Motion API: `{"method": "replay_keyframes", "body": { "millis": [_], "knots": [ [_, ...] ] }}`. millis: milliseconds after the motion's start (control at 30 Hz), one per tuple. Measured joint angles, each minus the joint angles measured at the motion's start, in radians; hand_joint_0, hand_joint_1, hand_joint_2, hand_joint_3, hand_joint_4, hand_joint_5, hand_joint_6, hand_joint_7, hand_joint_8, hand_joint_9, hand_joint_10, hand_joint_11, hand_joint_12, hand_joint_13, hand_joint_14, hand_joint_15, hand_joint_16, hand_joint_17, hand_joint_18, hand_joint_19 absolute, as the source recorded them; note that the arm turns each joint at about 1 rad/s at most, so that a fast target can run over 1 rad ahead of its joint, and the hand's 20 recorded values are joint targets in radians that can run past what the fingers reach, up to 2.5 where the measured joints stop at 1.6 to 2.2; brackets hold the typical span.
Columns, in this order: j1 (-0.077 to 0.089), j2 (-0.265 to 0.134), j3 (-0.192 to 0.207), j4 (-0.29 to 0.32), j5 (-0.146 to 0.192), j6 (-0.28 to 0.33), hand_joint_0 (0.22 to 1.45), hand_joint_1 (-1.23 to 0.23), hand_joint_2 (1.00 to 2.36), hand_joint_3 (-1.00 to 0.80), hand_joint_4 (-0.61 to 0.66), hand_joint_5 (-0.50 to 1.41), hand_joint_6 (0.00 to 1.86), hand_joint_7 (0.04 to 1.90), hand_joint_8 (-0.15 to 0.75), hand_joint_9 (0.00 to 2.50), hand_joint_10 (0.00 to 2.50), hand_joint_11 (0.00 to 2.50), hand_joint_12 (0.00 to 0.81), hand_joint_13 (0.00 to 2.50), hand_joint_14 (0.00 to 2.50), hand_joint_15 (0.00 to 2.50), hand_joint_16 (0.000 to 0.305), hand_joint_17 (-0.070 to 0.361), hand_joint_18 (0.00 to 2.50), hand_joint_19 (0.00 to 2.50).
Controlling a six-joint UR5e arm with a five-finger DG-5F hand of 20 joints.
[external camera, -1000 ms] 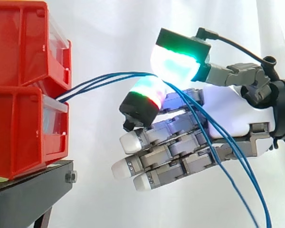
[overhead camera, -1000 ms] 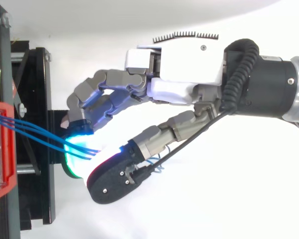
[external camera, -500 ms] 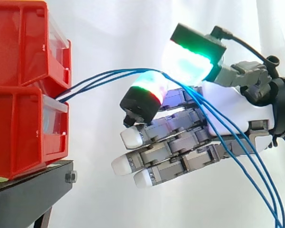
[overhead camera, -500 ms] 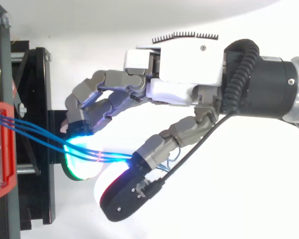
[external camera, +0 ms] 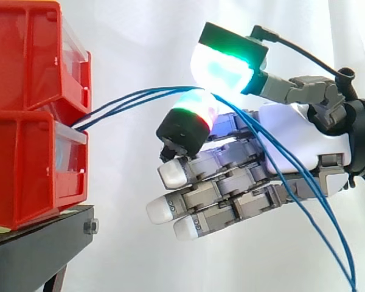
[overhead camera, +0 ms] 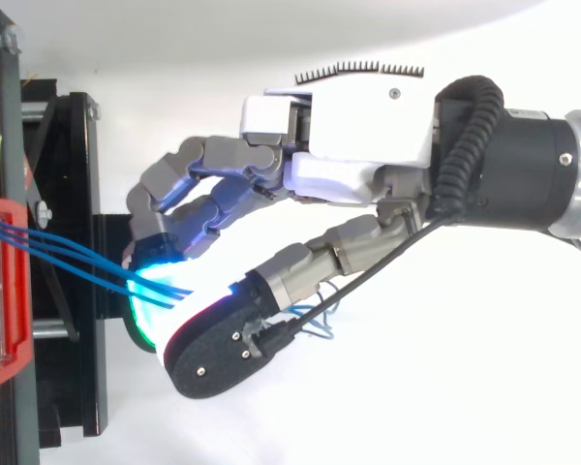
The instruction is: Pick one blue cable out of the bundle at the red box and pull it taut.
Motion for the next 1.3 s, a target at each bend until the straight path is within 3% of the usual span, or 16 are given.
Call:
{"method": "replay_keyframes", "body": {
  "millis": [300, 333, 400, 500, 633, 667, 733, 1033, 1100, 1300],
  "knots": [
    [0.0, 0.0, 0.0, 0.0, -0.001, 0.0, 0.75, -0.98, 1.0, -0.5, 0.01, -0.13, 0.9, 1.25, 0.316, 0.76, 0.01, 0.45, 0.334, 0.54, 0.01, 0.22, 0.051, 0.114, 0.44, 0.18],
    [0.0, 0.0, 0.001, 0.0, -0.001, 0.0, 0.73, -0.97, 1.0, -0.5, 0.01, -0.13, 0.9, 1.22, 0.315, 0.75, 0.01, 0.45, 0.335, 0.53, 0.01, 0.21, 0.051, 0.114, 0.44, 0.18],
    [0.0, 0.0, 0.001, -0.001, -0.001, 0.0, 0.63, -0.98, 1.0, -0.5, 0.15, -0.13, 0.9, 1.13, 0.309, 0.74, 0.01, 0.45, 0.332, 0.51, 0.01, 0.22, 0.051, 0.114, 0.42, 0.2],
    [0.0, 0.0, 0.0, -0.002, -0.001, -0.001, 0.49, -0.95, 1.0, -0.5, 0.16, -0.13, 0.9, 1.12, 0.334, 0.75, 0.01, 0.45, 0.36, 0.51, 0.01, 0.23, 0.056, 0.126, 0.41, 0.23],
    [0.0, 0.0, 0.0, -0.003, 0.0, -0.001, 0.43, -0.76, 1.0, -0.5, 0.14, -0.12, 0.9, 1.1, 0.366, 0.79, 0.01, 0.45, 0.381, 0.52, 0.01, 0.24, 0.061, 0.137, 0.41, 0.26],
    [0.0, 0.0, 0.0, -0.003, 0.0, -0.001, 0.48, -0.66, 1.0, -0.5, 0.14, -0.12, 0.89, 1.14, 0.355, 0.8, 0.01, 0.44, 0.363, 0.51, 0.01, 0.24, 0.057, 0.129, 0.38, 0.28],
    [0.0, 0.0, 0.0, -0.003, 0.0, -0.001, 0.55, -0.63, 1.0, -0.5, 0.13, -0.11, 0.89, 1.19, 0.34, 0.81, 0.01, 0.44, 0.338, 0.52, 0.01, 0.26, 0.052, 0.118, 0.35, 0.29],
    [0.0, 0.0, 0.001, -0.003, 0.0, -0.001, 0.6, -0.76, 1.01, -0.28, 0.13, -0.1, 0.9, 1.24, 0.352, 0.85, 0.01, 0.48, 0.338, 0.6, 0.01, 0.33, 0.052, 0.118, 0.4, 0.29],
    [0.001, 0.0, 0.001, -0.003, 0.0, -0.001, 0.63, -0.87, 1.02, -0.21, 0.14, -0.12, 0.92, 1.21, 0.341, 0.82, 0.01, 0.49, 0.336, 0.6, 0.01, 0.33, 0.052, 0.117, 0.42, 0.28],
    [0.001, 0.0, 0.001, -0.003, 0.0, -0.002, 0.73, -0.93, 1.01, -0.33, 0.07, -0.13, 0.91, 1.35, 0.315, 0.79, 0.01, 0.48, 0.334, 0.57, 0.01, 0.3, 0.052, 0.116, 0.43, 0.21]
  ]
}}
